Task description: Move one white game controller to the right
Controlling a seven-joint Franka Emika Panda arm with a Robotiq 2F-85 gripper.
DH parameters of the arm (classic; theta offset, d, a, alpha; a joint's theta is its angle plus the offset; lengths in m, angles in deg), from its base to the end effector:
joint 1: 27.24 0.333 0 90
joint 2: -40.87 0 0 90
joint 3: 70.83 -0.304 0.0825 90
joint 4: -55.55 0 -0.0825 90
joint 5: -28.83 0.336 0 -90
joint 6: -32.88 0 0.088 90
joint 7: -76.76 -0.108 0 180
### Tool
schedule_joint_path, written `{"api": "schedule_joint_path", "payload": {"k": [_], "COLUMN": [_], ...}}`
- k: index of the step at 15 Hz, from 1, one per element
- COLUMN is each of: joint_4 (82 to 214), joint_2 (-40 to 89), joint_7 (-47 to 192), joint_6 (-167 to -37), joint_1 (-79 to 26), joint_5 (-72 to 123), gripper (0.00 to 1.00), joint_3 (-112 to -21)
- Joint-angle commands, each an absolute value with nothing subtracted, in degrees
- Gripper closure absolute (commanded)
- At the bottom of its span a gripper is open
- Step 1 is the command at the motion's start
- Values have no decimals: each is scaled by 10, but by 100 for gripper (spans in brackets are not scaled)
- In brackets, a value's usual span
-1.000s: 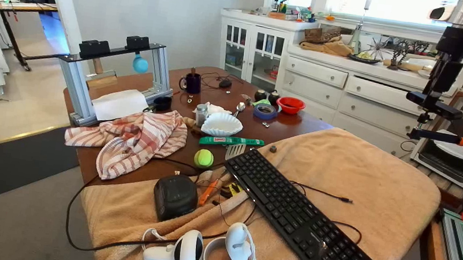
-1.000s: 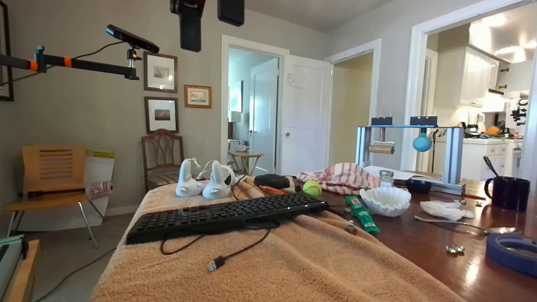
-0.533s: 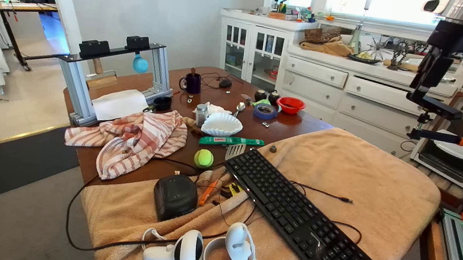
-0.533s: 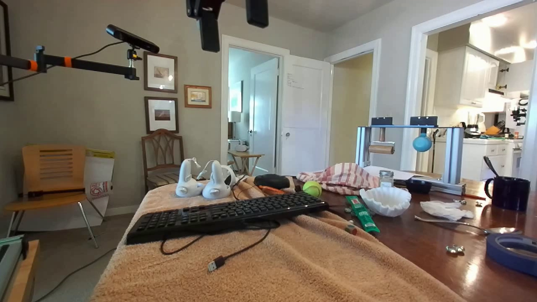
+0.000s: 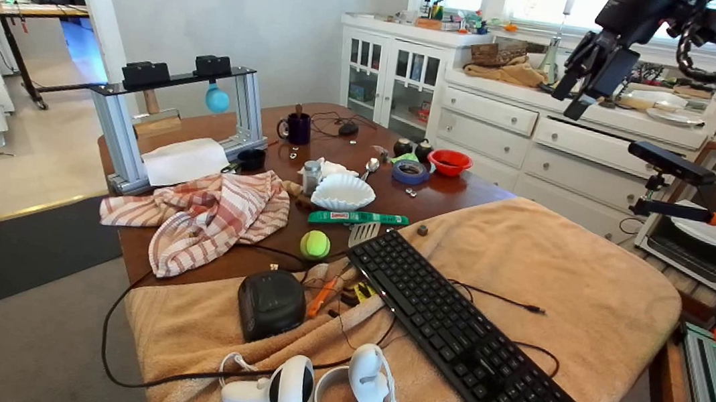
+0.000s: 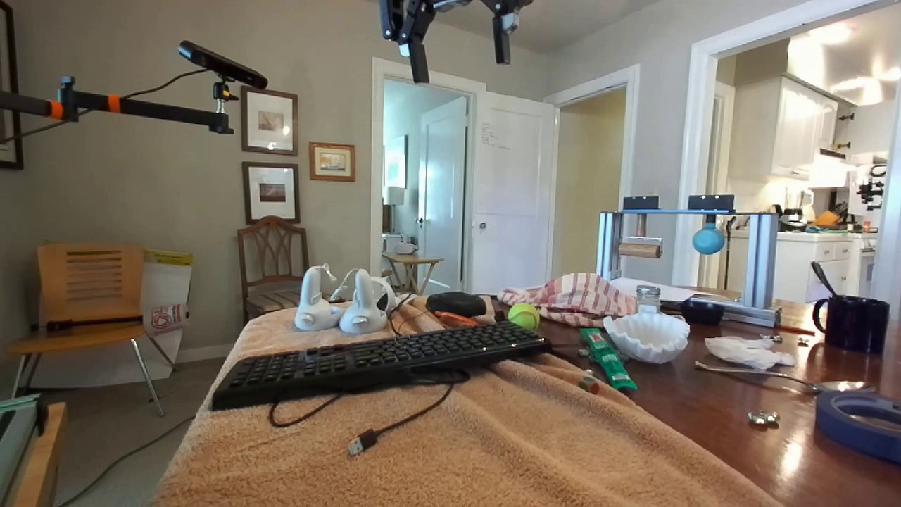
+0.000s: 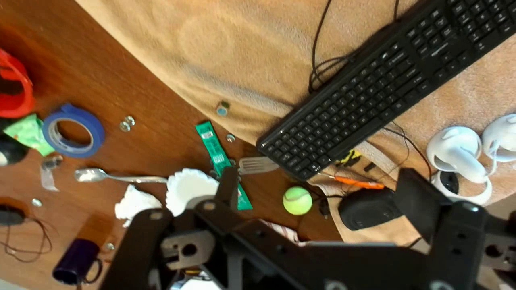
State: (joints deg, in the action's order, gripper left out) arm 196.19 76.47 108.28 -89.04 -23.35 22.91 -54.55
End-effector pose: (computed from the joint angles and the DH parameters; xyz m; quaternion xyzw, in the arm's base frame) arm 0.3446 -0.0958 0.5328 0.9696 0.1989 0.1415 0.0166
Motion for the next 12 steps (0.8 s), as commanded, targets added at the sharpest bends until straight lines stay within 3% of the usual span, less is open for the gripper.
{"api": "schedule_joint_path", "payload": {"k": [1,6,12], "joint_4": [1904,1858,1837], "joint_2": [680,600,549], "joint_7": [1127,1051,784], "joint_6": [-933,-958,-900], "joint_1": [-196,-193,-215], "joint_5": [265,279,233], "gripper": [0,0,0], "joint_3": [-562,-637,-750]}}
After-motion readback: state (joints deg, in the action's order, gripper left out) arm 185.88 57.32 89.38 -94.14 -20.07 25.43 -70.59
